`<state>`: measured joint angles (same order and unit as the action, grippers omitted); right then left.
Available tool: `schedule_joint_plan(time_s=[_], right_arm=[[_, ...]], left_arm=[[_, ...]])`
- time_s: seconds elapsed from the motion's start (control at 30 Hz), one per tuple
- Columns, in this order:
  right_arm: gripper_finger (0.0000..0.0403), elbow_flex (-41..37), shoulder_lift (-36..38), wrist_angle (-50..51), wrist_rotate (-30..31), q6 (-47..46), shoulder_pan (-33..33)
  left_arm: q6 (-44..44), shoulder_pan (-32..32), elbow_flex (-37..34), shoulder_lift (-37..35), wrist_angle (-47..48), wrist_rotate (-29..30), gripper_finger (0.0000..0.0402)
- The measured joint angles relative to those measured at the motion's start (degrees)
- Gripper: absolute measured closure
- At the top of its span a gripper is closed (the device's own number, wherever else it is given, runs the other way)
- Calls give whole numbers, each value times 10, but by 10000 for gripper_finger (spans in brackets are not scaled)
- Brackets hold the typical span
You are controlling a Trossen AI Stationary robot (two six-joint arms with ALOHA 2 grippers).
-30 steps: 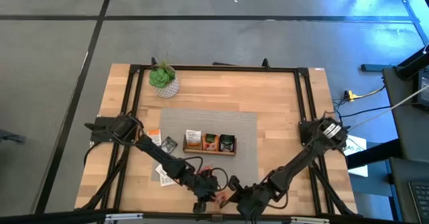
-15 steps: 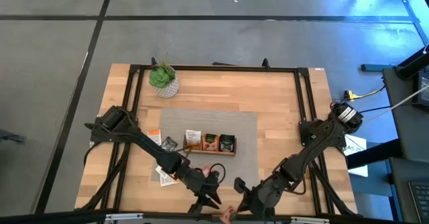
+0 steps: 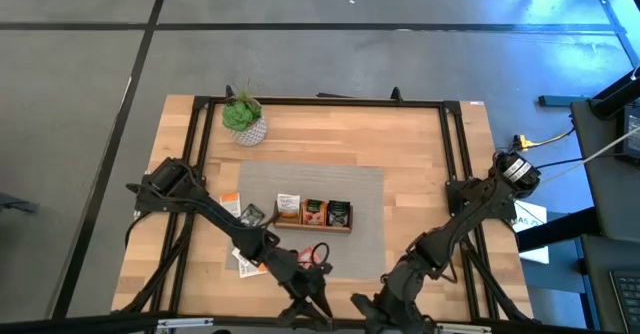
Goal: Pick & Place Tea
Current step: Put the orange tea bag into the middle section of the wooden organizer
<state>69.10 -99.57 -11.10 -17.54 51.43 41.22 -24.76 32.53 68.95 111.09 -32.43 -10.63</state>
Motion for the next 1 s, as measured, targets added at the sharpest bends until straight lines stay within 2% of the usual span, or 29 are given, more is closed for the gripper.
schedule_joint_plan(time_s=[0.1, 0.23, 0.37, 0.6, 1.0], right_arm=[[400, 0, 0, -18, -39, 66, -10], [400, 0, 0, -21, -46, 130, -28], [400, 0, 0, -20, -78, 151, -58], [400, 0, -1, -20, -199, 152, -96], [400, 0, -1, 3, -222, 179, -103]], left_arm=[[-10, 0, 0, 0, -13, -2, 313], [-9, 0, 0, 0, -24, -10, 313], [1, 0, 0, 0, -26, -9, 313], [-27, -8, 0, 0, -25, -9, 313], [-88, -45, 0, 0, -26, -8, 313]])
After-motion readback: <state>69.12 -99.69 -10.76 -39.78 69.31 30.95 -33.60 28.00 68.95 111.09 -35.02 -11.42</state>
